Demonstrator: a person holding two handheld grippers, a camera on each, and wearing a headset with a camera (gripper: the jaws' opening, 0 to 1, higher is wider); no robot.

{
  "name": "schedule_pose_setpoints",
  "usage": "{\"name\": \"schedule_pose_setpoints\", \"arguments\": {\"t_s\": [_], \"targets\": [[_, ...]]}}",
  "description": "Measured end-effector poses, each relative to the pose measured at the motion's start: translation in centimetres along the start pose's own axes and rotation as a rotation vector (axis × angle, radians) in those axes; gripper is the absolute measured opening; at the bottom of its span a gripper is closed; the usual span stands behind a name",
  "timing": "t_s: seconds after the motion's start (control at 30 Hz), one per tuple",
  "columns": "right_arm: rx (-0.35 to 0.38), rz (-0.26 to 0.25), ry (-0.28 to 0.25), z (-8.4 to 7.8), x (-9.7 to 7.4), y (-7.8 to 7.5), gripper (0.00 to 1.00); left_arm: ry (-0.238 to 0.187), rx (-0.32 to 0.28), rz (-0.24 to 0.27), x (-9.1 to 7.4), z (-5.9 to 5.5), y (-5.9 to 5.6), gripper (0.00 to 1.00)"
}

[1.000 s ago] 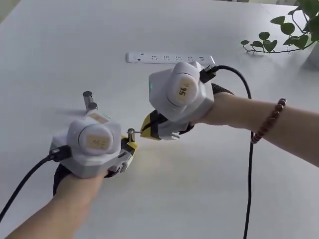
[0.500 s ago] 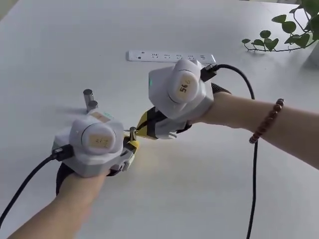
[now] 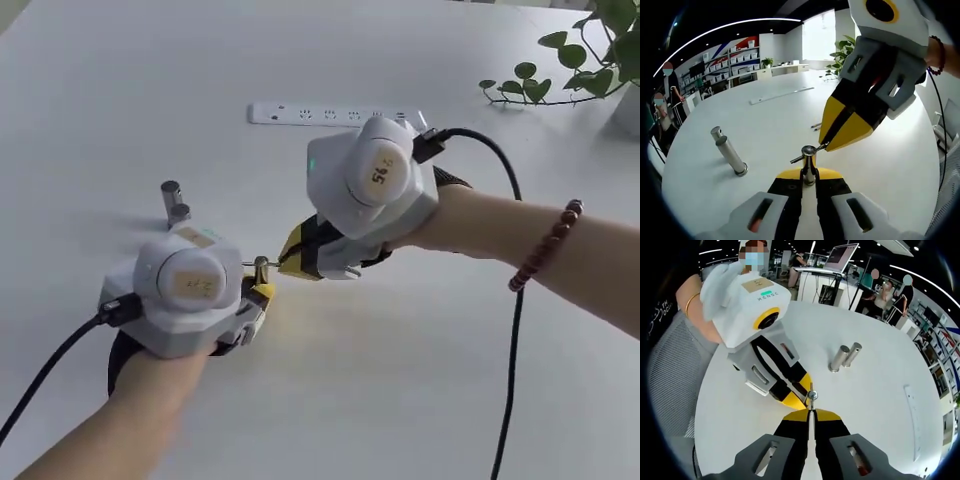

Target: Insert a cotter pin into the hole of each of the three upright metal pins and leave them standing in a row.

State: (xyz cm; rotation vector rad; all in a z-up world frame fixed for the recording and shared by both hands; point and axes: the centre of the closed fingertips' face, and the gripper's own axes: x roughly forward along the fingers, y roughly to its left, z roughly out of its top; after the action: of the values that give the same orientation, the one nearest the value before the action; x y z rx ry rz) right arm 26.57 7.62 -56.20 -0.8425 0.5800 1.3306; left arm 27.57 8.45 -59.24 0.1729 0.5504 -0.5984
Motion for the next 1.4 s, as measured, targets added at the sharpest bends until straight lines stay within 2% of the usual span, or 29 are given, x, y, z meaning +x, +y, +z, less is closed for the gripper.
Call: {"name": "schedule_pose_setpoints", "arguments": {"t_s": [0.9, 1.1, 1.2, 1.4], "targets": [[0.014, 0.002, -0.018, 0.8, 0.4, -0.3, 0.00, 0.003, -0.017, 0.000, 0.2, -0.1, 0.1, 0.07], [0.051, -0.002, -0.032, 0.7, 0.3, -0.5, 0.00, 0.003, -0.020, 0.003, 0.2, -0.1, 0.1, 0.07], [0.093, -0.001, -0.054, 0.9, 0.1, -0.5, 0.04, 0.006, -0.011, 0.007, 0.2, -0.1, 0.0, 0.07], [0.152, 0.005, -0.101, 1.5, 0.1, -0.5, 0.06, 0.005, -0.015, 0.006, 0.2, -0.1, 0.1, 0.07]]}}
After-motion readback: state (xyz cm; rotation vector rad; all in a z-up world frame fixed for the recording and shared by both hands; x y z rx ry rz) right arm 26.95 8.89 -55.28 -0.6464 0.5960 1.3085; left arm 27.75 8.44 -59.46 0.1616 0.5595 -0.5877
